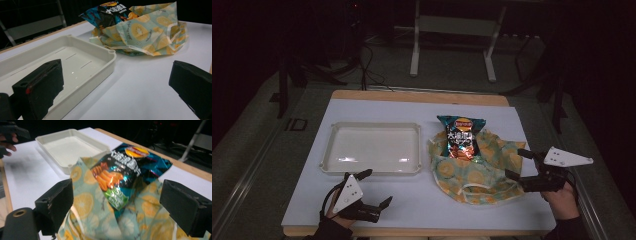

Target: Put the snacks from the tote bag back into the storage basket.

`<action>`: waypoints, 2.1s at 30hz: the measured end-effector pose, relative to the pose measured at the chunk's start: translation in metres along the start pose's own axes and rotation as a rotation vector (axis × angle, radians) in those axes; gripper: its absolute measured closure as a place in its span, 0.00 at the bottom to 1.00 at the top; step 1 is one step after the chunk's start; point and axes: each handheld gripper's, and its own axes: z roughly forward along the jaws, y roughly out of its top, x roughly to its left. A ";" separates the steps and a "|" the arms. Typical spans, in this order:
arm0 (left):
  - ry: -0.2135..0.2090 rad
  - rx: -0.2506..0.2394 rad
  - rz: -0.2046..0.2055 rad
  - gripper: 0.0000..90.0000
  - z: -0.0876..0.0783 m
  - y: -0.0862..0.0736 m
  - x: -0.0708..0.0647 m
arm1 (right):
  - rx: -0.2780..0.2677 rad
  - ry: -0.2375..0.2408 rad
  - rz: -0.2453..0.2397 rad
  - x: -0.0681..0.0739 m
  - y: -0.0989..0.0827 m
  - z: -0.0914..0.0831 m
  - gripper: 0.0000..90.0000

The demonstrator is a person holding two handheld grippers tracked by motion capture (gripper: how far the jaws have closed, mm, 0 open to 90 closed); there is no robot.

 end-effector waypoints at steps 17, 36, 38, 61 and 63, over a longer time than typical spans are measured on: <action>-0.001 -0.003 0.003 0.00 0.000 0.000 -0.001 | -0.006 0.039 -0.014 -0.026 0.033 0.034 0.14; 0.015 -0.005 -0.001 0.00 -0.007 -0.002 -0.001 | 0.055 0.031 -0.035 -0.068 0.046 0.083 0.28; 0.018 -0.002 0.000 0.00 -0.008 -0.002 -0.001 | 0.064 0.030 -0.037 -0.071 0.046 0.088 0.30; 0.049 0.010 -0.012 0.00 -0.017 -0.007 -0.002 | 0.162 -0.030 -0.019 -0.117 0.034 0.134 0.40; 0.054 0.009 -0.014 0.00 -0.019 -0.008 -0.002 | 0.168 -0.030 -0.003 -0.121 0.032 0.138 0.40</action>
